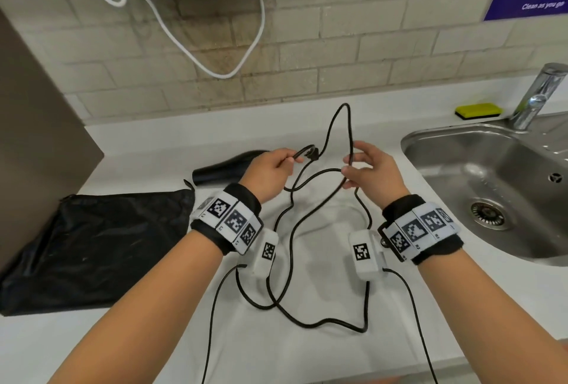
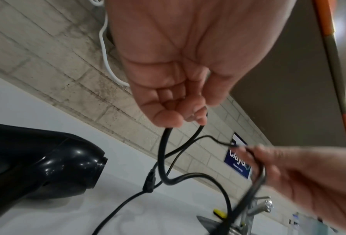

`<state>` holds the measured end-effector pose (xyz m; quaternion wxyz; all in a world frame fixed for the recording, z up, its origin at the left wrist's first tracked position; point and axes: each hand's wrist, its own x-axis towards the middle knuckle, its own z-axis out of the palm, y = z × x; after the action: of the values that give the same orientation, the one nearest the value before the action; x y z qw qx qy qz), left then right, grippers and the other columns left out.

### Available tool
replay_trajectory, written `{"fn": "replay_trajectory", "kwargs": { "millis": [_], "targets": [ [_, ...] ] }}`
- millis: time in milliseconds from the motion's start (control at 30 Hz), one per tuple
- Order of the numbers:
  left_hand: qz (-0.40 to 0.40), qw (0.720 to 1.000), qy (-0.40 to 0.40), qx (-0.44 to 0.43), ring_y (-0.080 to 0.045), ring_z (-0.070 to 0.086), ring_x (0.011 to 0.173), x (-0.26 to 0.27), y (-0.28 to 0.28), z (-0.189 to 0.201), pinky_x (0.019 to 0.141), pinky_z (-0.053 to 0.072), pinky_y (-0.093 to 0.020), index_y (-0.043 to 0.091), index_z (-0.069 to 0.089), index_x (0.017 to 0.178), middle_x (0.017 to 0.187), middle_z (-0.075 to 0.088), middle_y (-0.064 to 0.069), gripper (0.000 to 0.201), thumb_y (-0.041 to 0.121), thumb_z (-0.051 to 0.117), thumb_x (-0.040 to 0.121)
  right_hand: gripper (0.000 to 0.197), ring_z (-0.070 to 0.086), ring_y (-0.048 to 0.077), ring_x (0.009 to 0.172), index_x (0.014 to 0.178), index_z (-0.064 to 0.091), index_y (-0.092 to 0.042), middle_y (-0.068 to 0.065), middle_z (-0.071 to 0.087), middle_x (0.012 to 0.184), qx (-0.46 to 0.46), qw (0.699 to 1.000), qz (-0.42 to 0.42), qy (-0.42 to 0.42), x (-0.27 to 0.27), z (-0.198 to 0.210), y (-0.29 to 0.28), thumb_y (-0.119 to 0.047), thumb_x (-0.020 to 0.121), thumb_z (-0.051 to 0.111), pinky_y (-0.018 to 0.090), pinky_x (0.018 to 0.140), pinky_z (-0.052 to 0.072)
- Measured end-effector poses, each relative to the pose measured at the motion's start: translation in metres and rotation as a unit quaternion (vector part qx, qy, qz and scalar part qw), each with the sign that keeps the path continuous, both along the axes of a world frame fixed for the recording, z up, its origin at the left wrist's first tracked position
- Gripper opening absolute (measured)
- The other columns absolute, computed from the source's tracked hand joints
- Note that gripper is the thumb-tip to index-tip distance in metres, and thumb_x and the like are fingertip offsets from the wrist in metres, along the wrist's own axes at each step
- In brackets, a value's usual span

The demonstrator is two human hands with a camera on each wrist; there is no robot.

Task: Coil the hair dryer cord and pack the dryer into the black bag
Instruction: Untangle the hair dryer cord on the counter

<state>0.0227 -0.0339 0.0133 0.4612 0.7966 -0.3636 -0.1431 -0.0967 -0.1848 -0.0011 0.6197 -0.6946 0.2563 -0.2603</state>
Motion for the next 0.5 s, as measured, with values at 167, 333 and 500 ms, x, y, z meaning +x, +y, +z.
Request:
{"fn": "replay_trajectory", "kwargs": {
  "millis": [167, 333, 500],
  "targets": [
    [-0.024, 0.993, -0.066, 0.097, -0.006, 0.047, 0.067, -0.021, -0.003, -0.009, 0.059, 0.035, -0.021, 0.022, 0.054, 0.101, 0.074, 0.046, 0.01, 0.037, 0.049, 0.066, 0.078, 0.054, 0.06, 0.003, 0.049, 0.13, 0.039, -0.004, 0.001, 0.055, 0.085, 0.018, 0.996, 0.059, -0.059, 0.011, 0.017, 0.028, 0.012, 0.082, 0.057, 0.019, 0.053, 0.055],
    [-0.02, 0.981, -0.13, 0.146, -0.028, 0.061, 0.09, -0.026, -0.009, -0.015, 0.08, 0.05, -0.039, 0.01, 0.056, 0.11, 0.096, 0.063, -0.012, 0.024, 0.025, 0.045, 0.095, 0.045, 0.06, 0.007, 0.056, 0.12, 0.043, -0.008, 0.002, 0.056, 0.088, 0.03, 0.99, 0.115, -0.072, 0.021, 0.021, 0.046, 0.01, 0.082, 0.058, 0.023, 0.056, 0.057],
    [0.027, 0.996, -0.061, 0.056, -0.015, 0.049, 0.073, -0.009, -0.001, -0.014, 0.07, 0.036, -0.024, 0.015, 0.055, 0.085, 0.077, 0.053, 0.001, 0.025, 0.022, 0.035, 0.099, 0.046, 0.041, 0.024, 0.124, 0.137, 0.037, -0.021, 0.003, 0.041, 0.139, -0.388, 0.878, 0.098, 0.263, 0.013, 0.001, 0.021, -0.03, 0.093, 0.048, 0.046, 0.104, 0.032]
  ]
}}
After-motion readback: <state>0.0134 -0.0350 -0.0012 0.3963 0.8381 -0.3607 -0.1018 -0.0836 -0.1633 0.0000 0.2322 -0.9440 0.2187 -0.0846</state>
